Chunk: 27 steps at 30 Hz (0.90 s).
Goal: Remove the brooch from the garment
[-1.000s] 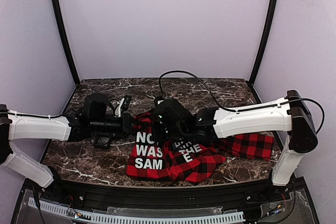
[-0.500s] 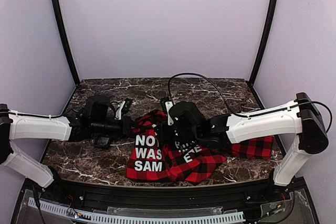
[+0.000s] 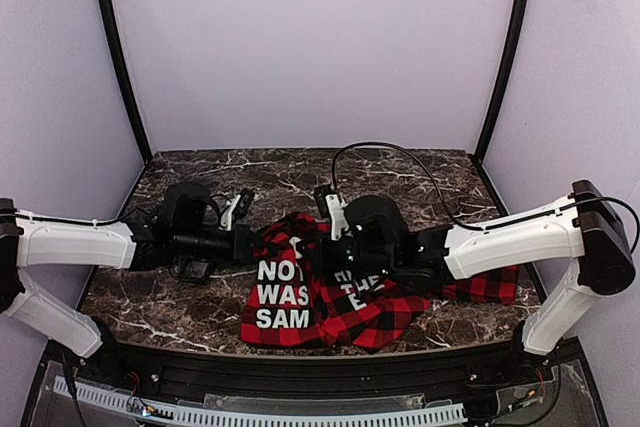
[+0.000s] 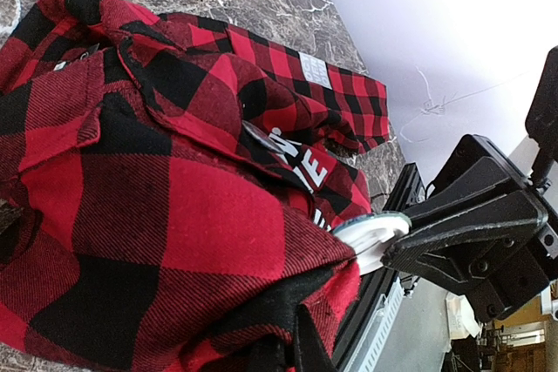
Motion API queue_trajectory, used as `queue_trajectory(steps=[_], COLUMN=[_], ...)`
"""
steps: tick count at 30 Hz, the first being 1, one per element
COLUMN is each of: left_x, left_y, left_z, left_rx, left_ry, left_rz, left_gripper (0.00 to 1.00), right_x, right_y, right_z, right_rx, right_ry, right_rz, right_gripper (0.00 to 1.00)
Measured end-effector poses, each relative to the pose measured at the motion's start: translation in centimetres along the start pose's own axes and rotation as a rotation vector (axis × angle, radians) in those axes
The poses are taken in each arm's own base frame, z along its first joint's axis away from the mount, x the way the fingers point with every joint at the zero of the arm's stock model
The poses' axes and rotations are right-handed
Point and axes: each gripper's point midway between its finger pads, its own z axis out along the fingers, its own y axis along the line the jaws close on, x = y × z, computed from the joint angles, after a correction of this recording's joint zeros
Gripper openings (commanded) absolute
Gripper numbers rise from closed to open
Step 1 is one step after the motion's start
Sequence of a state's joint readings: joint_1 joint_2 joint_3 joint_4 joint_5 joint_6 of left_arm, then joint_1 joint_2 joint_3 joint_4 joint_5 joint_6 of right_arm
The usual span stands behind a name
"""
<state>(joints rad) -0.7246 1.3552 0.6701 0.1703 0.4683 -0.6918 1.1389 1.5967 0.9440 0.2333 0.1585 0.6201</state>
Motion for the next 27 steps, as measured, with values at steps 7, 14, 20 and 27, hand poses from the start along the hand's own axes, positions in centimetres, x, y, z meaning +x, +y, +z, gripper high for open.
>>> queue_trajectory(steps=[7, 14, 20, 27], left_x=[-0.4, -0.5, -0.3, 0.9], left_y=[-1.0, -0.8, -0.7, 2.9], left_z=[-0.6, -0.7, -0.8, -1.9], left_rx=[0.025, 0.017, 0.006, -0.167], left_ry=[-0.015, -0.015, -0.011, -0.021], left_rz=[0.019, 0.014, 0.010, 0.025], left_gripper=[0.01, 0.01, 0.04, 0.52], right_x=[-0.7, -0.6, 0.4, 1.0], right_y=[0.0, -0.3, -0.9, -2.4], right_z=[0.7, 2.3, 2.0, -0.6], right_rx=[0.074, 0.262, 0.327, 0.325], right_ry=[-0.003, 0.045, 0.092, 0.110], right_rz=[-0.041, -0.141, -0.195, -0.195], right_gripper=[0.00, 0.00, 0.52, 0.74])
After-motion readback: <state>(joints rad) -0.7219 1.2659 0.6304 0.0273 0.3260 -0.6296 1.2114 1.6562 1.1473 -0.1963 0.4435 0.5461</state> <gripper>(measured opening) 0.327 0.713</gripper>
